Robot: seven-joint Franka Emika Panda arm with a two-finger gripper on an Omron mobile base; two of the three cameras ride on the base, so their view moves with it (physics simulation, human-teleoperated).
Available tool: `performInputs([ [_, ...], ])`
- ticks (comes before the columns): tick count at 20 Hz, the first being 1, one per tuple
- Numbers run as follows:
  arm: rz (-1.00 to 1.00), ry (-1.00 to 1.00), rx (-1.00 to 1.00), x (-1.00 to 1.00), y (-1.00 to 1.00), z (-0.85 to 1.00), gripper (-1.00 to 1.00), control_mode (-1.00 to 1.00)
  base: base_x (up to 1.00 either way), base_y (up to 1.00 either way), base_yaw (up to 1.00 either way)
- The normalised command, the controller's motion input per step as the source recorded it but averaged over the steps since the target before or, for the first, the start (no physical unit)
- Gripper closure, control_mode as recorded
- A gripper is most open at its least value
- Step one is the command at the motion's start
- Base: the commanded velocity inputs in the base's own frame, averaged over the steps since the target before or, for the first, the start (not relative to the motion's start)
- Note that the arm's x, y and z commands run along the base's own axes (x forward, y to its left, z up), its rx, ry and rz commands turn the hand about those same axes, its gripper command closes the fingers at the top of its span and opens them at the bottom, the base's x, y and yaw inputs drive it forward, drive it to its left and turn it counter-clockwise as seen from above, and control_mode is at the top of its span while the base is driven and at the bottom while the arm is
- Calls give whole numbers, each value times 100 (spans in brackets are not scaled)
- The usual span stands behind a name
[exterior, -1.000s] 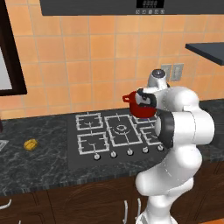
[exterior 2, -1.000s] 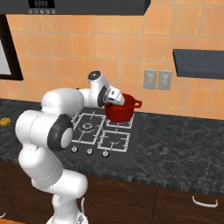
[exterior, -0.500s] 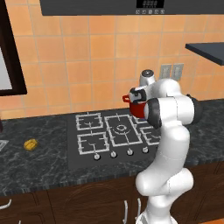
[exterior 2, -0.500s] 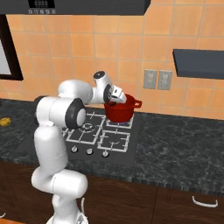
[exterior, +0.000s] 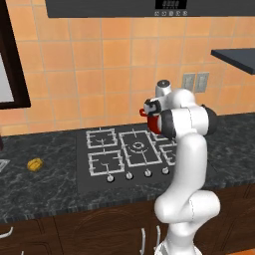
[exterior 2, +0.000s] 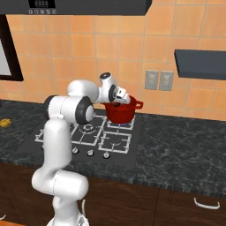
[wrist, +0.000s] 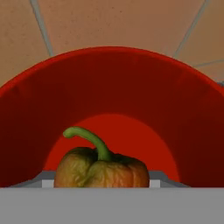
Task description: Put the bell pepper and squash in the pot. Retrieve the spatula and lightly stir the vegetables in the pot.
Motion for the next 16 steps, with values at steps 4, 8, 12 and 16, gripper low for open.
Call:
performInputs([
  [4,0,0,0,33,-19,-26,100,-100,0,0,0],
  [8,0,0,0,4,-8,-25,100,-100,0,0,0],
  [12,0,0,0,-9,-13,-7,-100,-100,0,0,0],
  [16,0,0,0,-13,-11,5,-100,-100,0,0,0],
])
